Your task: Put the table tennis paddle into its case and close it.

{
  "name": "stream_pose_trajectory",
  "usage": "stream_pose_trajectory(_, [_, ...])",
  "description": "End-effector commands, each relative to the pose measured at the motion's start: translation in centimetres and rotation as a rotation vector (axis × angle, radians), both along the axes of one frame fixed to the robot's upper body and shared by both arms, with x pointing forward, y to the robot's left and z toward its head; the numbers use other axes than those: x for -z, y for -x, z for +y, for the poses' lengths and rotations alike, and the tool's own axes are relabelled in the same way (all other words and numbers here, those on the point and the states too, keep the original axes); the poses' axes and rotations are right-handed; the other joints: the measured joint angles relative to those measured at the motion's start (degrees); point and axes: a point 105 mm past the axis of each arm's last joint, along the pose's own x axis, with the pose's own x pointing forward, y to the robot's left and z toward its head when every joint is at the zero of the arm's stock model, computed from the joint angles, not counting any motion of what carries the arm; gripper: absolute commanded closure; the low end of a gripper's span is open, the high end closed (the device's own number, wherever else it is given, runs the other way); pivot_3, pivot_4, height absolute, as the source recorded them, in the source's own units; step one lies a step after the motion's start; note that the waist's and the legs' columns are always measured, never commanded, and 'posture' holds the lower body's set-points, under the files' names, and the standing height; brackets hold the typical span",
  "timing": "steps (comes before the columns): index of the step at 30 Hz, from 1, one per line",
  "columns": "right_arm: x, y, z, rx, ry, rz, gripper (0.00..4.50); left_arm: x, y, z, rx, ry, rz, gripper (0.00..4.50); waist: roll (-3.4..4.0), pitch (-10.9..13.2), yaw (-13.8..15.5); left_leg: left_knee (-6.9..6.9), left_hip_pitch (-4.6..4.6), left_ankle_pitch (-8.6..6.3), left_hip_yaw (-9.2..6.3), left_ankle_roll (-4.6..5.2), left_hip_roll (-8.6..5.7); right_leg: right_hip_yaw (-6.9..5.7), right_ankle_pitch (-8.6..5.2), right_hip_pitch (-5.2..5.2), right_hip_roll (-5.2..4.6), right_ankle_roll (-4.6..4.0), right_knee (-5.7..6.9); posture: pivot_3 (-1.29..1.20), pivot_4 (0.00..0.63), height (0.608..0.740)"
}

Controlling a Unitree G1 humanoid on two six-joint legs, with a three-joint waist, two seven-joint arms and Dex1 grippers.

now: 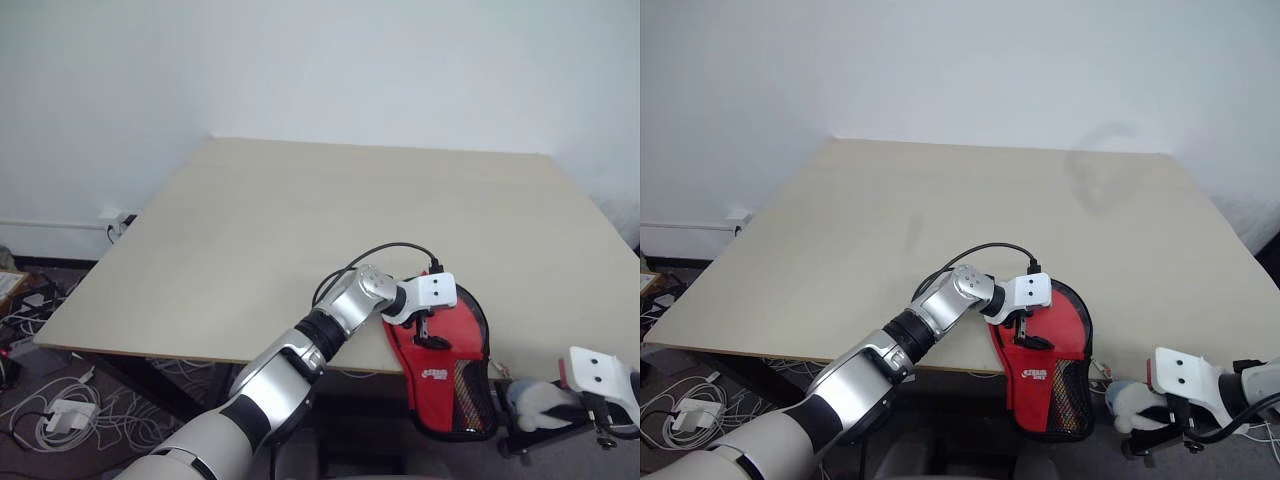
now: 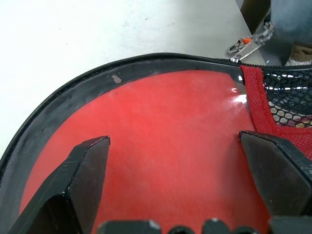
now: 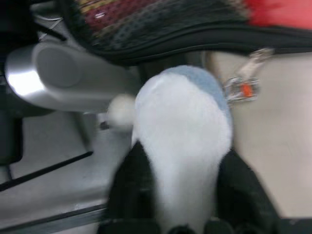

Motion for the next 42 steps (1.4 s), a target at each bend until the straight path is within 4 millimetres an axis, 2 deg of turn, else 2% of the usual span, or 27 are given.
stream_pose_trajectory(1, [0.0,0.1,0.1,-0.024,0.017,0.012,1.6,3.8,0.6,2.1,-0.026,-0.164,0.042,0.0,-0.01,0.0,-0.1,0.0,0.01,0.0,0.0,0.0,0.0,0.0,0.0,0.0,0.0,0.0,0.0,0.0,0.0,0.74])
stream_pose_trajectory(4, [0.1,-0.6,0.0,0.005,0.03,-0.016,0.6,3.8,0.5,2.2,-0.029,-0.16,0.042,0.0,0.0,0.0,-0.1,-0.01,0.03,0.0,0.0,0.0,0.0,0.0,0.0,0.0,0.0,0.0,0.01,0.0,0.0,0.74])
stream_pose_trajectory(8, [0.1,-1.2,0.3,0.064,0.005,-0.008,0.6,3.6,0.5,2.2,-0.031,-0.155,0.04,0.0,0.0,0.0,-0.1,-0.01,0.04,0.0,0.0,0.0,0.01,0.0,0.0,0.0,0.0,0.0,0.01,0.0,0.0,0.74])
stream_pose_trajectory(12, [0.7,-0.7,0.4,0.112,0.015,0.071,0.6,3.5,0.4,2.2,-0.036,-0.151,0.036,0.0,-0.01,0.0,0.0,-0.04,0.03,0.0,-0.01,0.0,0.01,-0.02,0.0,-0.01,0.0,0.0,0.01,0.0,0.0,0.74])
stream_pose_trajectory(16, [1.3,0.1,1.2,0.228,-0.012,0.208,0.6,3.4,0.3,2.1,-0.039,-0.149,0.03,0.0,-0.01,0.0,0.0,-0.03,0.04,0.0,-0.01,0.0,0.01,-0.01,0.01,-0.01,0.0,-0.01,0.02,0.0,0.0,0.74])
stream_pose_trajectory(19, [1.7,0.1,1.8,0.312,-0.043,0.24,0.6,3.4,0.3,2.1,-0.035,-0.145,0.028,0.0,-0.01,0.0,0.0,-0.04,0.04,0.0,-0.02,0.0,0.01,0.0,0.01,-0.01,-0.01,-0.01,0.02,0.0,0.0,0.74])
stream_pose_trajectory(26, [3.4,-0.4,2.7,0.469,-0.082,0.252,0.6,3.4,0.5,2.1,-0.023,-0.147,0.021,0.0,-0.06,0.0,0.0,-0.05,0.03,0.0,-0.02,0.0,0.01,0.0,0.01,-0.01,-0.01,-0.01,0.02,0.0,0.0,0.74])
stream_pose_trajectory(30, [4.2,-0.7,2.3,0.504,-0.034,0.207,0.6,3.3,0.6,2.0,-0.013,-0.145,0.017,0.0,-0.03,0.0,0.0,-0.06,0.03,0.0,-0.01,0.0,0.02,0.0,0.01,-0.02,-0.01,-0.01,0.02,0.0,0.0,0.74])
stream_pose_trajectory(37, [3.4,-3.0,1.3,0.62,-0.062,0.106,0.6,3.4,0.7,2.0,-0.008,-0.148,0.016,0.0,-0.03,0.0,0.0,-0.07,0.04,0.0,0.0,0.0,0.02,0.0,0.01,-0.02,-0.01,-0.01,0.02,0.0,0.0,0.74])
stream_pose_trajectory(42, [3.4,-3.0,2.6,0.632,-0.137,0.144,0.6,3.3,0.8,1.8,-0.001,-0.144,0.015,0.0,-0.03,0.0,-0.1,-0.1,0.03,0.0,0.0,0.0,0.02,-0.01,0.01,-0.04,0.0,-0.01,0.02,0.0,0.0,0.74])
